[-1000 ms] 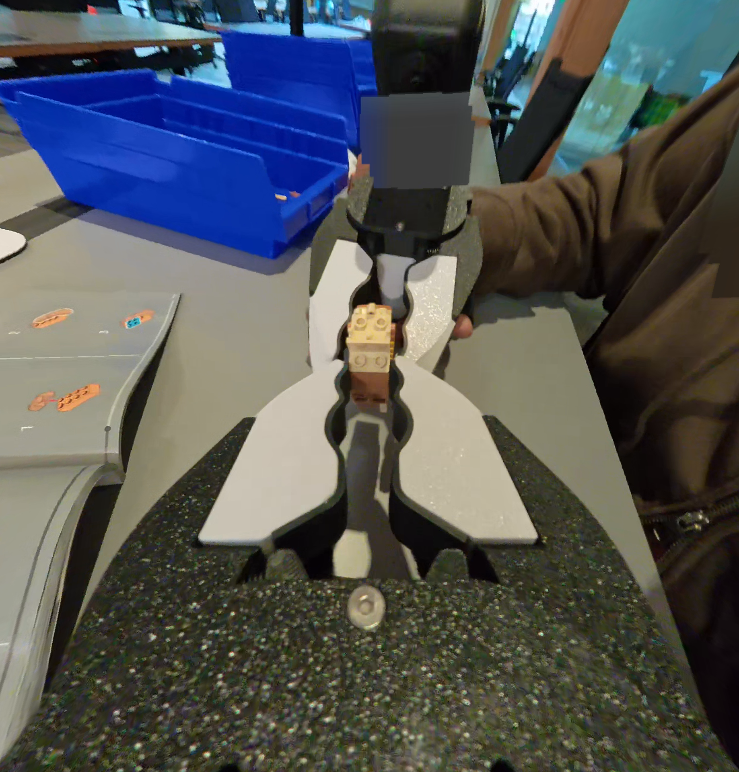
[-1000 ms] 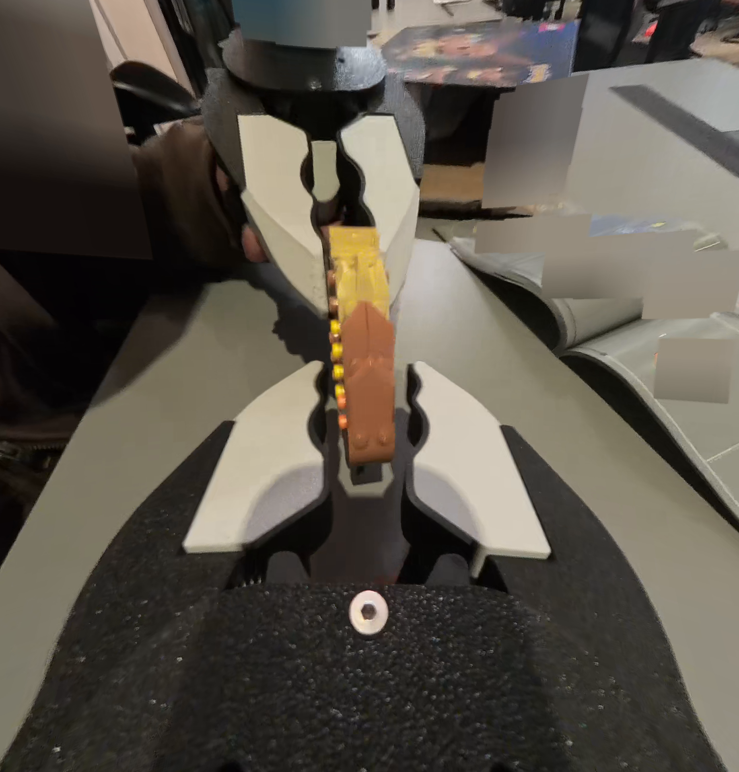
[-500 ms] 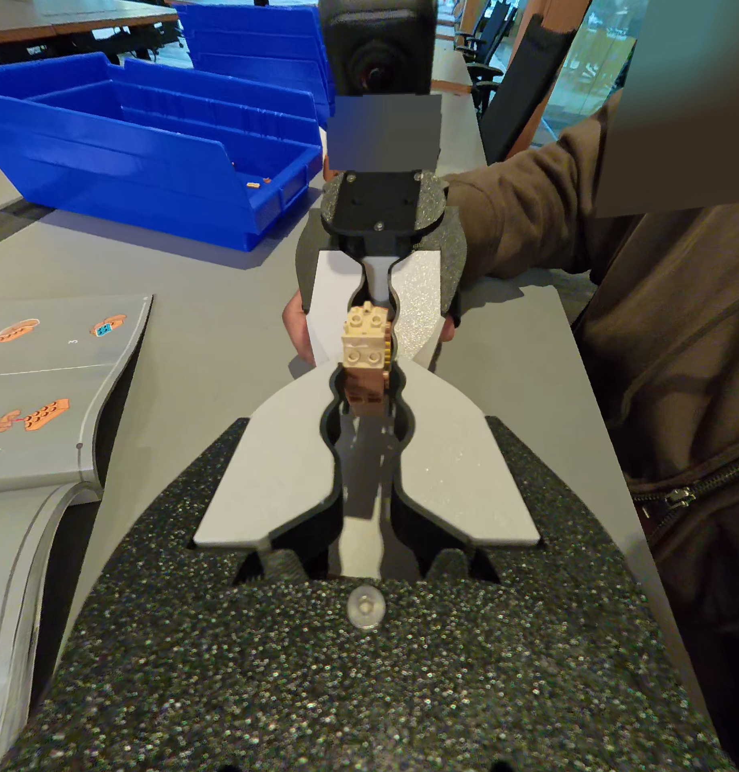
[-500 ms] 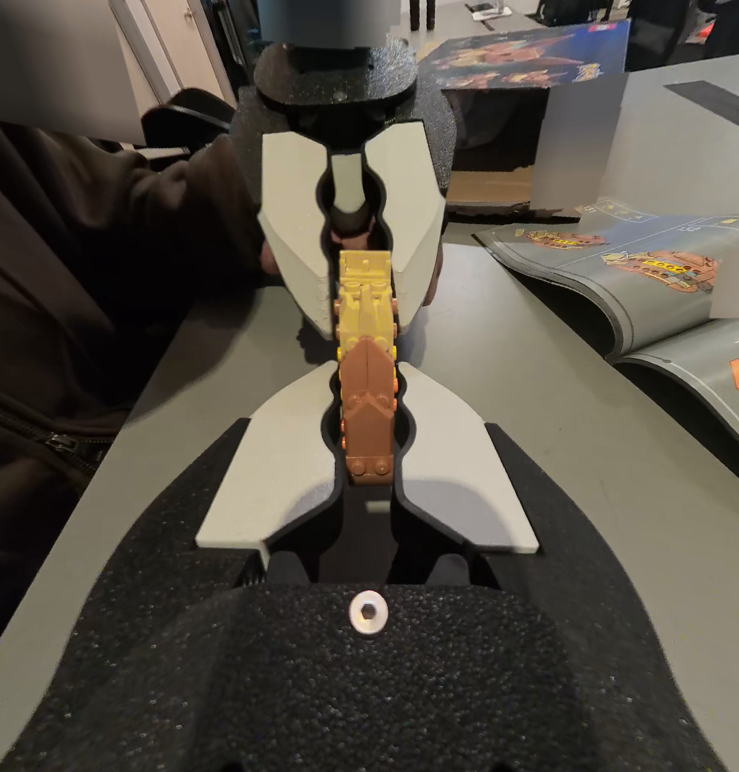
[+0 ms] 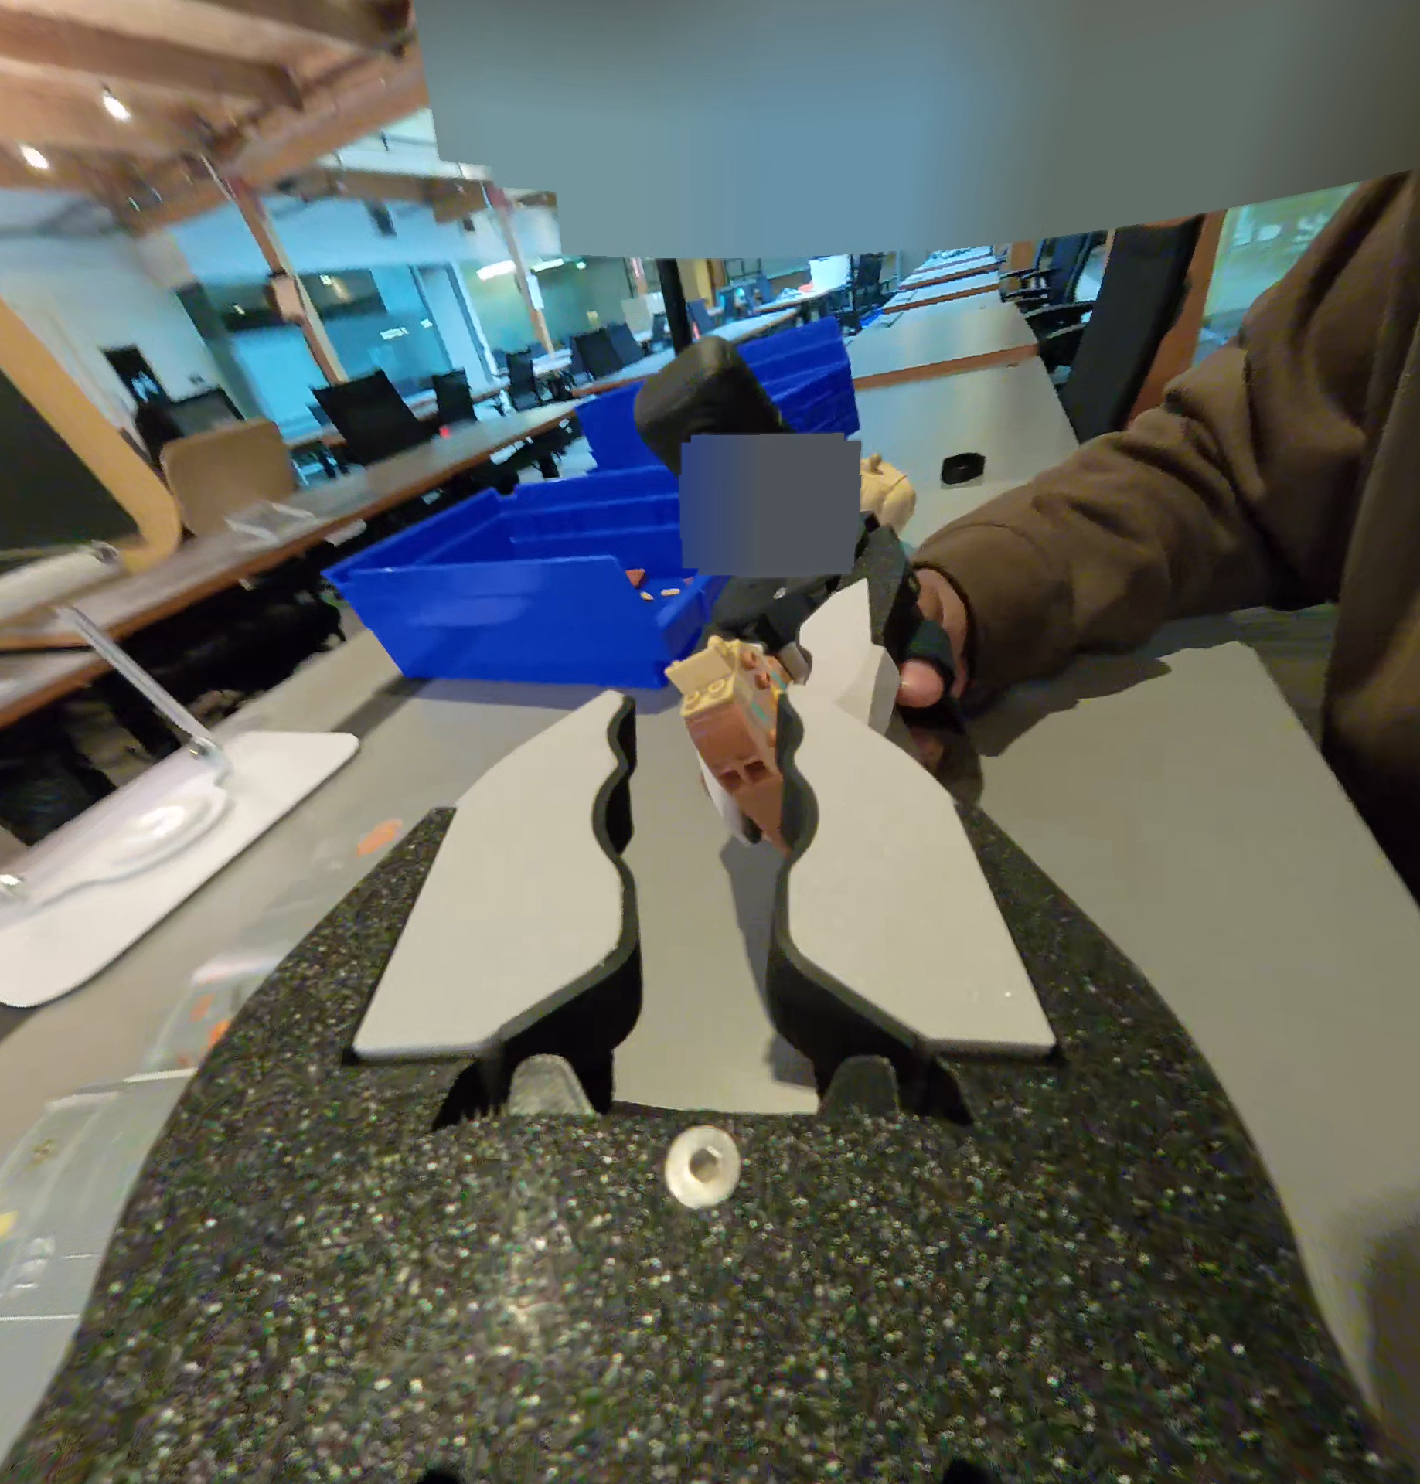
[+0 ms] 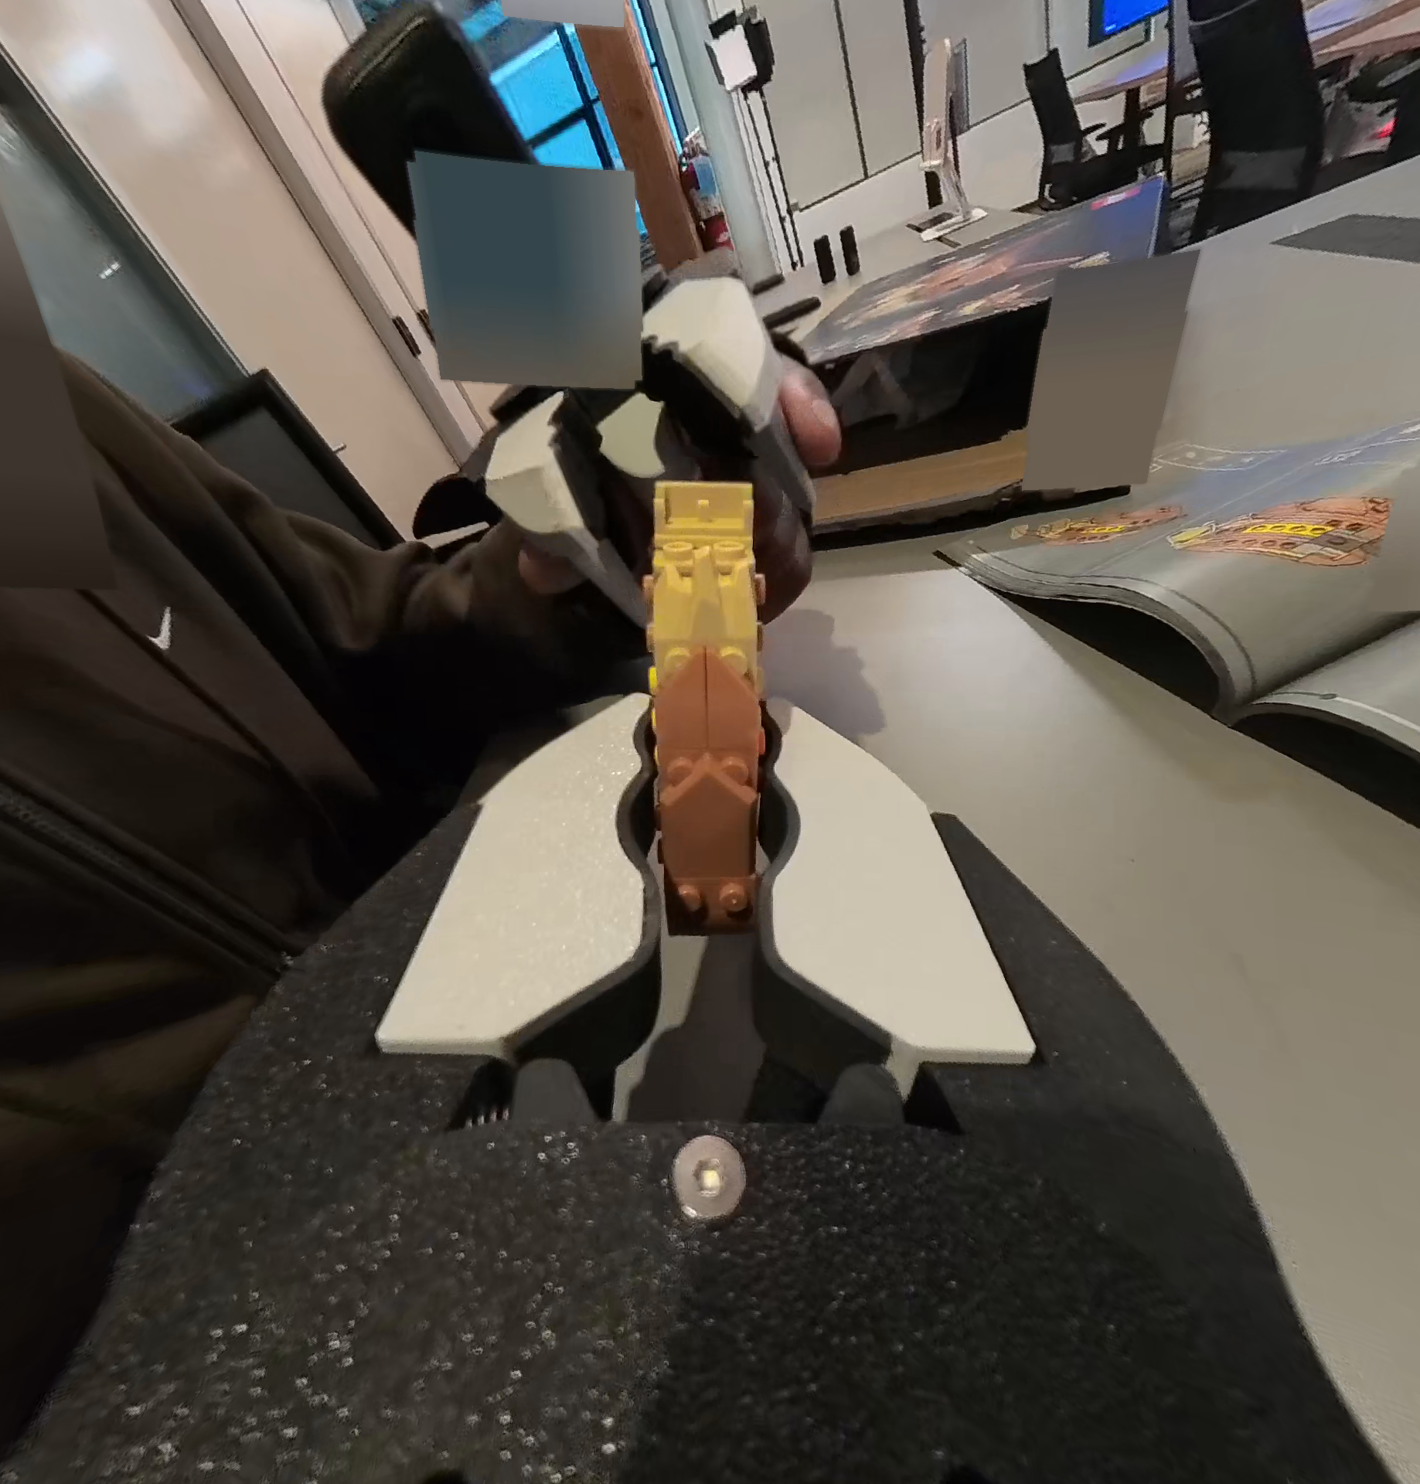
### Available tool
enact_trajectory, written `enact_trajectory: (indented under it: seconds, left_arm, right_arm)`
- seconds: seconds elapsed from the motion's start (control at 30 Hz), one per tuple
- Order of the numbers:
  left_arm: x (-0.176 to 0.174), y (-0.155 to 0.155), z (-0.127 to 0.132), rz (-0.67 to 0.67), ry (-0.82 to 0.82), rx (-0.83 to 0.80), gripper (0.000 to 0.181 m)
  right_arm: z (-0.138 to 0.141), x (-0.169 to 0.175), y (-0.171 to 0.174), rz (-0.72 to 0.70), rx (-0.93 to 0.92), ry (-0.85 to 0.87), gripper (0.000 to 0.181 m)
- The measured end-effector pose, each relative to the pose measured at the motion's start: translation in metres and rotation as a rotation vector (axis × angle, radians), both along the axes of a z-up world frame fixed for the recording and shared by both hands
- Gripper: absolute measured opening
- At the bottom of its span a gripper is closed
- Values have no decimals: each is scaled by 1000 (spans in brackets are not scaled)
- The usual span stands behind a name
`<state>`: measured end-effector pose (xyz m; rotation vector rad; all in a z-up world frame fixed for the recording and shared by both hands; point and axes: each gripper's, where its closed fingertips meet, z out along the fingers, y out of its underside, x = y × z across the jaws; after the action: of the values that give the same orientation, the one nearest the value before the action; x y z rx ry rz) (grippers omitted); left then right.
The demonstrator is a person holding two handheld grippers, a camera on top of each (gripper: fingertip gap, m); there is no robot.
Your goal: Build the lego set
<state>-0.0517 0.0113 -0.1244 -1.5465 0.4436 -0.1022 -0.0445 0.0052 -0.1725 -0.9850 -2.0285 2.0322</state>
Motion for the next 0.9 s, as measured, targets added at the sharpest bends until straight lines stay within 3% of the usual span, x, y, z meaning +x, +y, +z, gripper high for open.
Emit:
enact_trajectory:
  seconds: [0.23,0.3,0.6,0.9]
  left_arm:
    - [-6,2,14,31,-46,52,14]
    - [-6,4,13,20,-78,26,1]
    - [-1,12,16,-94,-243,-114,0]
    - [-2,19,6,-52,-223,-167,0]
  right_arm:
    - [0,0,-1,-12,16,22,21]
    - [-1,0,-2,-17,35,40,21]
    - [-2,-2,-1,-24,43,46,21]
    - [0,-3,1,-49,45,63,21]
